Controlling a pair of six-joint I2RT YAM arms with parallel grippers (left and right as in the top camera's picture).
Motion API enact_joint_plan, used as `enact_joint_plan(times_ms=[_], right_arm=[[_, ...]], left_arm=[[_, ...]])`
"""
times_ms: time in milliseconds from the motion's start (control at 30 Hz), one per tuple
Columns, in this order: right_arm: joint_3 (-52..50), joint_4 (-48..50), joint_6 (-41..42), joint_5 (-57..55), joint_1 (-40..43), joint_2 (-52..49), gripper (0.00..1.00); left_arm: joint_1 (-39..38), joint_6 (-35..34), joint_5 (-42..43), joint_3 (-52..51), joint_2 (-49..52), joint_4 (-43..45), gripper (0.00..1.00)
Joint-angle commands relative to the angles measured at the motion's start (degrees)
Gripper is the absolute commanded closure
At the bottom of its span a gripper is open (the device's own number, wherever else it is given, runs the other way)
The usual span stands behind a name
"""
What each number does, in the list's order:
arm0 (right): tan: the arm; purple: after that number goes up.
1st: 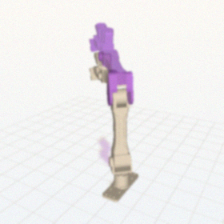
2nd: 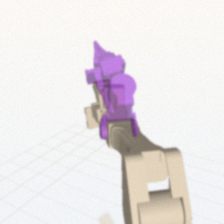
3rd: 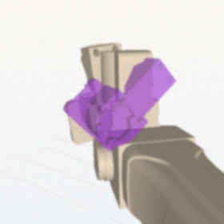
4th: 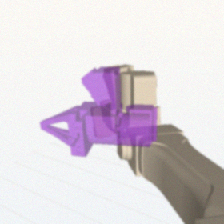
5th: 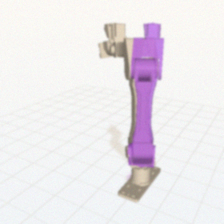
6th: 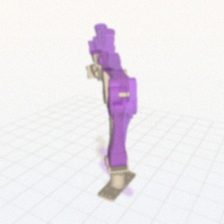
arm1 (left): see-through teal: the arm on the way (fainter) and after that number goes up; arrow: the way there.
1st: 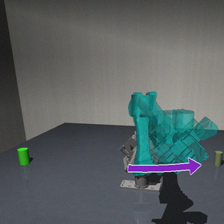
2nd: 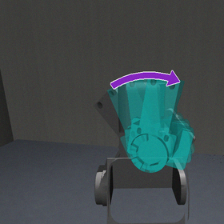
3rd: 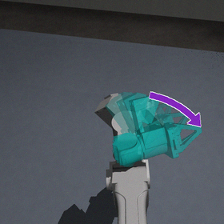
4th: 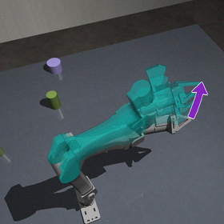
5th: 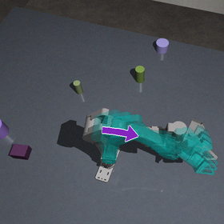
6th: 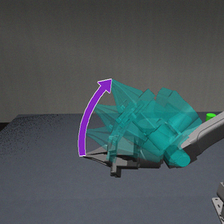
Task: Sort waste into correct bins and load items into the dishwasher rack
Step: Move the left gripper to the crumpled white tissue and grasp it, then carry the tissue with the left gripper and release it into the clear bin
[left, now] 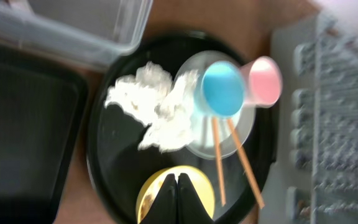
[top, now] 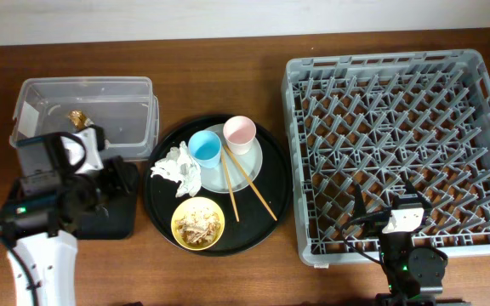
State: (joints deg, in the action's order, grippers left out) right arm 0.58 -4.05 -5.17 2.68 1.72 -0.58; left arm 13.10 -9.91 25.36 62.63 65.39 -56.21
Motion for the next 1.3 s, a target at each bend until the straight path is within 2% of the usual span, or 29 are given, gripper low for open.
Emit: enact_joint_plan(times_ms=[0, 67, 100, 133, 167, 200, 267, 300, 400, 500, 667, 700, 800, 833, 900, 933, 1033, 1100, 1167, 1200, 1267], right_arm=[[-0.26, -0.26, -0.39, 0.11, -0.31, 0.37, 0.02], [-0.26, -0.26, -0.39, 0.13, -0.31, 0.37, 0.02], [-0.26, -0.24, -0.39, 0.11, -0.31, 0.37, 0.02], [-0.26, -0.26, -0.39, 0.11, -0.31, 0.37, 0.02], [-0.26, -0.26, -0.39, 0.11, -0.31, 0.37, 0.02], [-0.26, -0.26, -0.39, 0.11, -0.31, 0.37, 0.02], [-0.26, -0.26, -0.39, 0.11, -0.31, 0.37, 0.02], [-0.26, -0.26, -0.39, 0.13, -0.31, 0.37, 0.02], [-0.26, -0.26, -0.39, 0.11, -0.31, 0.37, 0.02], [-0.26, -0.26, -0.39, 0.11, -0.31, 0.37, 0.02], [-0.26, -0.26, -0.39, 0.13, -0.31, 0.37, 0.02], [-0.26, -0.26, -0.39, 0.13, -0.31, 0.37, 0.02], [-0.26, -0.26, -0.39, 0.11, -0.31, 0.37, 0.02], [-0.26, -0.26, -0.39, 0.13, -0.31, 0.37, 0.02], [-0.26, -0.24, -0.39, 0.11, -0.31, 0.37, 0.02], [-0.26, -0.24, -0.39, 0.13, -0.31, 0.37, 0.02], [-0.26, -0.26, -0.39, 0.13, -0.31, 0.37, 0.02], [-0.26, -0.24, -0.39, 0.11, -0.31, 0.37, 0.01], [-0.26, -0.26, -0.39, 0.11, -0.31, 0.37, 0.02], [-0.26, -0.26, -0.39, 0.13, -0.31, 0.37, 0.02], [-0.26, -0.24, -0.39, 0.11, -0.31, 0.37, 0.02]], left_arm=[[-10.75, 4.68, -14.16, -3.65, 0.24, 0.68, 0.87], [-18.73, 5.31, -17.53, -6.1, 0.28, 5.25, 0.79], [-23.63, 5.29, -24.94, -8.26, 0.28, 9.16, 0.65], [-26.23, 5.29, -27.91, -10.19, 0.31, 12.04, 0.55], [-27.71, 5.29, -27.98, -11.56, 0.52, 14.25, 0.49], [-29.33, 5.77, -28.44, -13.7, 1.44, 17.46, 0.48], [-29.99, 6.01, -31.17, -16.24, 4.22, 21.86, 0.47], [-29.99, 8.61, -31.43, -17.4, 6.67, 24.81, 0.44], [-29.92, 13.64, -31.54, -17.59, 15.98, 31.89, 0.28], [-29.92, 14.8, -36.35, -17.59, 22.08, 37.79, 0.14], [-29.92, 14.78, -36.0, -17.59, 28.48, 39.63, 0.08], [-29.92, 14.75, -35.21, -17.59, 28.96, 39.65, 0.11], [-29.92, 14.75, -35.23, -17.59, 28.96, 39.65, 0.28], [-29.92, 14.75, -35.21, -17.57, 28.94, 39.74, 0.28], [-29.92, 14.75, -32.46, -17.49, 27.87, 40.33, 0.27], [-29.92, 14.73, -31.58, -17.49, 26.16, 40.61, 0.18], [-29.49, 14.73, -31.61, -17.49, 17.59, 40.48, 0.13], [-27.45, 14.69, -30.6, -17.49, 15.3, 37.97, 0.13], [-24.3, 14.71, -24.06, -17.62, 16.35, 35.8, 0.13], [-22.69, 14.73, -20.85, -17.62, 17.55, 36.0, 0.09], [-20.28, 14.73, -15.96, -17.62, 19.76, 35.98, 0.08]])
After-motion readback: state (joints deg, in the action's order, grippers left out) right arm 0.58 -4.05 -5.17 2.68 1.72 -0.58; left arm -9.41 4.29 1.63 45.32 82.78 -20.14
